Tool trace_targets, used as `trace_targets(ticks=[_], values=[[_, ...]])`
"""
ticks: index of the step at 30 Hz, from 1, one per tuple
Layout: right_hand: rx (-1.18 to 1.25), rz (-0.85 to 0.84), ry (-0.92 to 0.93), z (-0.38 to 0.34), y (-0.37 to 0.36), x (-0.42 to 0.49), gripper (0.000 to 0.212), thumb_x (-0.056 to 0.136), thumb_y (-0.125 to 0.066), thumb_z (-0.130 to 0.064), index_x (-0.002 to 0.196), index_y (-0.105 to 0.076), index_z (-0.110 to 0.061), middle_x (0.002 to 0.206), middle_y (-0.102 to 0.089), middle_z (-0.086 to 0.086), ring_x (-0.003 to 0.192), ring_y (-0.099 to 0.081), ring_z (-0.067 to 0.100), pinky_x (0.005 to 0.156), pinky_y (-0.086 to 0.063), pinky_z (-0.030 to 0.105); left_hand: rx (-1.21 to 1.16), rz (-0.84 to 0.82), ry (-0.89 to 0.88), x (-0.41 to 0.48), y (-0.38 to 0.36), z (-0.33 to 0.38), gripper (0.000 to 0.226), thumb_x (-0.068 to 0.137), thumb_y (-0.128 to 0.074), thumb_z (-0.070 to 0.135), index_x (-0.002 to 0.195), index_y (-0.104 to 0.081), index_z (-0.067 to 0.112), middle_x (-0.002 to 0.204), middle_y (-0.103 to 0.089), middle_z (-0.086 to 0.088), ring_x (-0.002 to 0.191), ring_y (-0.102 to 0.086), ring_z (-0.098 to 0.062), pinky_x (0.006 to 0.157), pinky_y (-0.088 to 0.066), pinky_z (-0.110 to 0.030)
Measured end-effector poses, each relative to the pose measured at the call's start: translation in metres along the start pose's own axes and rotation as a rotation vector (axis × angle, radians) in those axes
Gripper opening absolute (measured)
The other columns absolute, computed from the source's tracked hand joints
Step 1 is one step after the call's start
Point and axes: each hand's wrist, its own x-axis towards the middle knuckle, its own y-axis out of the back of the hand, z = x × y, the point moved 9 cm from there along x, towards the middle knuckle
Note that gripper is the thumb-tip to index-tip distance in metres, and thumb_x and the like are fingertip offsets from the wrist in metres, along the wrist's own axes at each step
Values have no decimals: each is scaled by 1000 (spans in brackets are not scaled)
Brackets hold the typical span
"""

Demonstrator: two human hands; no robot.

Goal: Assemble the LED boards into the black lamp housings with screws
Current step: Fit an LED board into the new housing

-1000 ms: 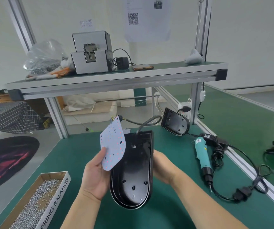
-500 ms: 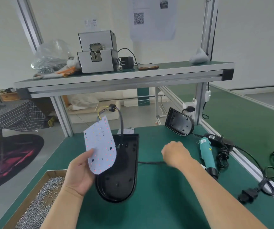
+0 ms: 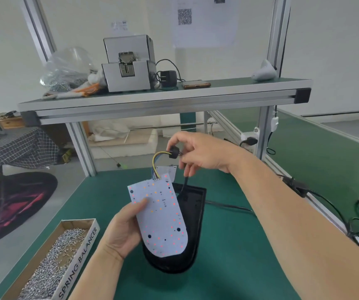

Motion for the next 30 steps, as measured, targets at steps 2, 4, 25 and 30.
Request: trace_targets(ticks=[2, 4, 25, 30], values=[[-29, 9, 29, 5, -14, -6, 37, 95, -50, 4, 123, -56, -19, 96, -67, 17, 70, -75, 19, 71, -60, 27, -1, 3, -11, 0, 0, -1, 31, 83, -61, 20, 104, -80, 6, 114, -74, -16, 98, -74, -27, 76, -61, -39], [-130, 115, 99, 6, -18, -10, 23, 96, -64, -14, 117, -58, -20, 103, -63, 10, 67, -73, 13, 72, -59, 27, -16, 13, -27, 1, 0, 0, 31, 82, -63, 20, 104, -79, 6, 113, -74, -16, 98, -74, -28, 75, -61, -38], [-714, 294, 230, 32, -56, -41, 11, 94, -54, -8, 92, -65, -8, 86, -51, 3, 81, -55, 31, 71, -45, 43, 88, -81, -11, -7, -12, -20, 55, 72, -82, 34, 116, -73, 2, 120, -70, -22, 104, -71, -34, 82, -59, -44], [-780, 404, 355, 19, -50, -47, 18, 73, -63, 4, 77, -54, -10, 85, -47, 2, 79, -41, 24, 70, -39, 39, 130, -124, -19, -9, -18, -17, 68, 65, -90, 37, 116, -71, -3, 118, -70, -25, 103, -70, -37, 82, -58, -46]])
